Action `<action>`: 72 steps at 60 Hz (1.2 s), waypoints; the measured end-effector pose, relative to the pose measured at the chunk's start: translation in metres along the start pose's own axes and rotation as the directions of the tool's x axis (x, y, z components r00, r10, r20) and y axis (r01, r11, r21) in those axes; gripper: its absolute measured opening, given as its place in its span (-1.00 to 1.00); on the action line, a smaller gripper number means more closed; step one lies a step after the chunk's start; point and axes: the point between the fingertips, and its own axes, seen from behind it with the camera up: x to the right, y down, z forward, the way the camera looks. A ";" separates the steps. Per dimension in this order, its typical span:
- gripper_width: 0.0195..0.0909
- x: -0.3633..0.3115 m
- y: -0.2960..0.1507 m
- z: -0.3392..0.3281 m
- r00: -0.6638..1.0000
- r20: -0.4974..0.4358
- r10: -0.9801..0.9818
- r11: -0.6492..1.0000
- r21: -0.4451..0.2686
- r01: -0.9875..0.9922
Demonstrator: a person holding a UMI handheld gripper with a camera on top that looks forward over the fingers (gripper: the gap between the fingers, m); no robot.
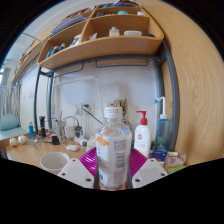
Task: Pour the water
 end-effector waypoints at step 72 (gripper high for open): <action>0.83 -0.039 -0.004 -0.161 0.979 -0.203 0.018 0.996 -0.078 -0.034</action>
